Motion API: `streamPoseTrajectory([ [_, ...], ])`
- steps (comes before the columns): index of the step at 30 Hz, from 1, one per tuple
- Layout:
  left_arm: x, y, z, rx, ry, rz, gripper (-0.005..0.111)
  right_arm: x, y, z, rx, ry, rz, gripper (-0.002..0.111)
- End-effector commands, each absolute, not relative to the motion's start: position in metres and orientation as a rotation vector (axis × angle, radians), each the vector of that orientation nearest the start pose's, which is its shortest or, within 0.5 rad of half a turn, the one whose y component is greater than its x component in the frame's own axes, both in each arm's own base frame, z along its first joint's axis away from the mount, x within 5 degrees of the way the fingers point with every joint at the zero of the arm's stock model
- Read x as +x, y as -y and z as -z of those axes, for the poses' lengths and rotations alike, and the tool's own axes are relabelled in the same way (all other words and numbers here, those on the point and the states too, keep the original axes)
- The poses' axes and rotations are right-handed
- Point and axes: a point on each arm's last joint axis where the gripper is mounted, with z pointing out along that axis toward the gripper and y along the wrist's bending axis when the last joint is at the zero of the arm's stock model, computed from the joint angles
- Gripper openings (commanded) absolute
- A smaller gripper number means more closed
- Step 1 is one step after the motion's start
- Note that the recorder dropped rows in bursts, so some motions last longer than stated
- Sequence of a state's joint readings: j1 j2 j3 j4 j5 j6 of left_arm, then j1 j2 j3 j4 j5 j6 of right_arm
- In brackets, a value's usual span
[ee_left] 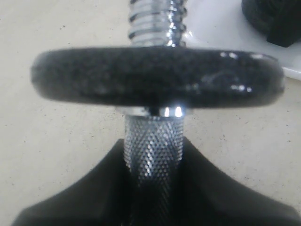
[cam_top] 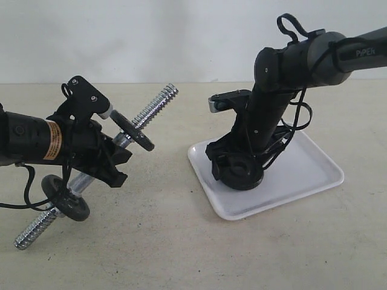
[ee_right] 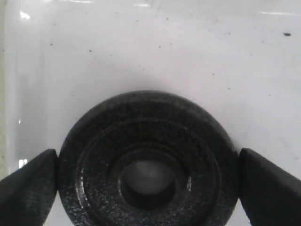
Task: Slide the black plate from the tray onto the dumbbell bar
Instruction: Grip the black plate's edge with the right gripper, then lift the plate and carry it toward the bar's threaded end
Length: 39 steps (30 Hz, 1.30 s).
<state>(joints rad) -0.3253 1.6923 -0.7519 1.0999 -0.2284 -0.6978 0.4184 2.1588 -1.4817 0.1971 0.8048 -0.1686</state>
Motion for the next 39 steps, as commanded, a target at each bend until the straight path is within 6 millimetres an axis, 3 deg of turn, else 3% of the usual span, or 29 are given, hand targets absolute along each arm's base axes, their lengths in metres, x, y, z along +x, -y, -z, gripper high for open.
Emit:
streamPoseTrajectory([
  [1,0.301,0.129,-0.198,0.866,-1.962,0.311,0.004,0.384,-0.185,-0.129,-0.681,-2.865,-0.275,0.000],
  [12,0.300,0.130,-0.197,0.908,-1.952,0.297,0.004,0.376,-0.181,-0.213,-0.678,-2.655,-0.288,0.000],
  [19,0.299,0.130,-0.197,0.949,-1.941,0.283,0.004,0.366,-0.176,-0.251,-0.666,-2.568,-0.302,0.000],
  [26,0.297,0.131,-0.195,1.078,-1.900,0.238,0.004,0.356,-0.175,-0.273,-0.677,-2.531,-0.338,0.000],
  [28,0.297,0.131,-0.195,1.112,-1.874,0.225,0.004,0.351,-0.179,-0.279,-0.680,-2.525,-0.429,0.000],
  [32,0.296,0.133,-0.196,1.170,-1.824,0.211,0.004,0.346,-0.190,-0.283,-0.702,-2.491,-0.644,0.000],
  [39,0.295,0.133,-0.195,1.216,-1.803,0.191,0.004,0.344,-0.193,-0.285,-0.720,-2.475,-0.694,0.000],
])
